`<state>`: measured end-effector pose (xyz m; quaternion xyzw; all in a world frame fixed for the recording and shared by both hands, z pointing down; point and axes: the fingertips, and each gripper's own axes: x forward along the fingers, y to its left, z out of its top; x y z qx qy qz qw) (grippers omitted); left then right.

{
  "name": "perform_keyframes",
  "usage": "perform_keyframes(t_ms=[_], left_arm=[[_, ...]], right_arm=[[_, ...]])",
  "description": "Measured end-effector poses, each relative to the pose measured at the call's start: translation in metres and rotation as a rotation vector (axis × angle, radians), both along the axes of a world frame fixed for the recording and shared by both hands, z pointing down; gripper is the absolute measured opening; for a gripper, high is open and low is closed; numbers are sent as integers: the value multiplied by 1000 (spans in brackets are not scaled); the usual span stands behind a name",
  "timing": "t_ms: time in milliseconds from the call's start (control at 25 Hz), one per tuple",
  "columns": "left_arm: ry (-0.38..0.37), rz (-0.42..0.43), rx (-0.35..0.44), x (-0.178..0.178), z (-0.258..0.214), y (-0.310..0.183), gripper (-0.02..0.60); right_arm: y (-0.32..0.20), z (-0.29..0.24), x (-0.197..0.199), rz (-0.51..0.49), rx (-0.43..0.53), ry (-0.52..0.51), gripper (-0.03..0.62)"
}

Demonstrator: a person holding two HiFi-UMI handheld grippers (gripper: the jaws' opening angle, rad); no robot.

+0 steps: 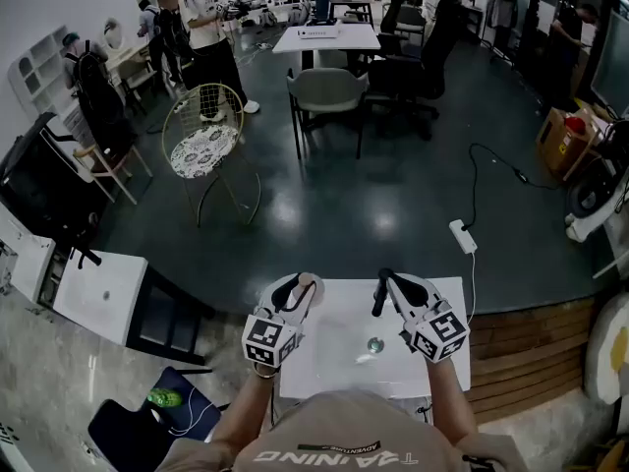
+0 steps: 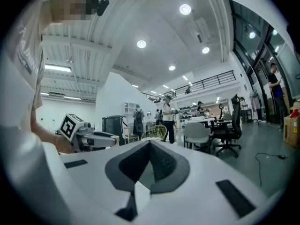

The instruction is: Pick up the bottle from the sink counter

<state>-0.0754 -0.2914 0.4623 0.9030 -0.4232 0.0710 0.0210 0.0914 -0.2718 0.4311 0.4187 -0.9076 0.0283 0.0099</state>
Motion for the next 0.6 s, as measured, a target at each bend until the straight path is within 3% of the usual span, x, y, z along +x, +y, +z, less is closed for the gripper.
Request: perform_keyframes(t_ms=[600], left_arm=[[26,10,-6,-10,7,-14,127]], right_arm=[[-5,-5,0,50,13,27,11]])
